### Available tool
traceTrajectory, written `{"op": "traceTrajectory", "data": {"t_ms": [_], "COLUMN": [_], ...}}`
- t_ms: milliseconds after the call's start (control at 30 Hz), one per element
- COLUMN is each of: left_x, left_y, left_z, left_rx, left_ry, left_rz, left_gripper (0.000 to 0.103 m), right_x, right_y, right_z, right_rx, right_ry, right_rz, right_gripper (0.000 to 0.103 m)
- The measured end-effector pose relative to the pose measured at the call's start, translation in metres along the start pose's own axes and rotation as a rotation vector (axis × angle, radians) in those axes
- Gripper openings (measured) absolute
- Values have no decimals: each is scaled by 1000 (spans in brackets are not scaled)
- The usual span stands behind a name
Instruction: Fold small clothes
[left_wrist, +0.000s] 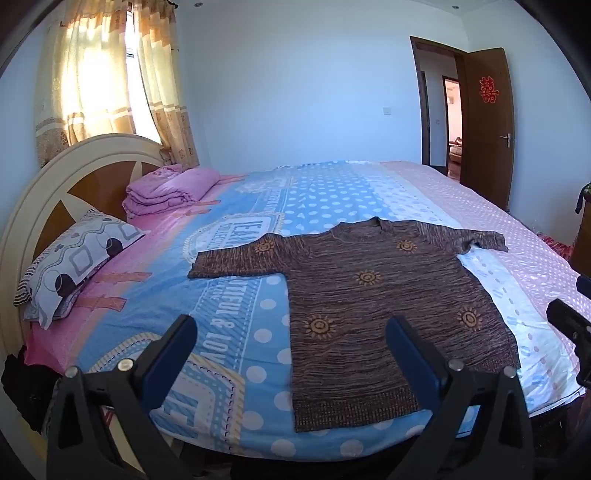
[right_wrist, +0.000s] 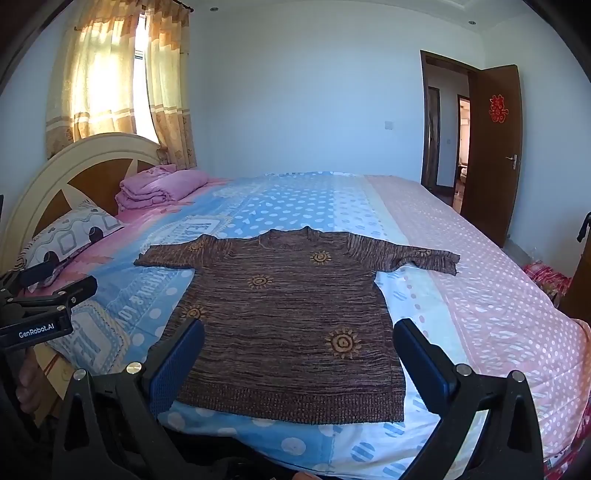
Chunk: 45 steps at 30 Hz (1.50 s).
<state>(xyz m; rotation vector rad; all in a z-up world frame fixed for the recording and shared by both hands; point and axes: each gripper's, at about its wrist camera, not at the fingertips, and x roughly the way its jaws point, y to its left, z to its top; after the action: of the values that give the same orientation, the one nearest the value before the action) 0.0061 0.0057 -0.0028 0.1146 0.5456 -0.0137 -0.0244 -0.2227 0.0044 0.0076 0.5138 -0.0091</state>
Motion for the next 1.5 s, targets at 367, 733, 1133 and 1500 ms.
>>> {"op": "traceTrajectory", "data": {"t_ms": [367,733,1133,1500], "left_x": [2,4,5,6], "left_y": [-1,3,3,4], "left_z": [-1,-1,-1,-1], "left_rx": [7,2,5,5], "left_ry": [5,6,5,7], "left_rz": [4,9,12,12], "left_gripper": [103,103,103,103], "right_x": [4,6,7,9], "right_y": [-3,-4,-3,-4], "right_z": [-1,-2,-2,-3], "right_rx": [15,23,24,27], "right_ry": [16,27,34,38], "right_rz": [-4,0,4,8], "right_gripper": [102,102,102,102]}}
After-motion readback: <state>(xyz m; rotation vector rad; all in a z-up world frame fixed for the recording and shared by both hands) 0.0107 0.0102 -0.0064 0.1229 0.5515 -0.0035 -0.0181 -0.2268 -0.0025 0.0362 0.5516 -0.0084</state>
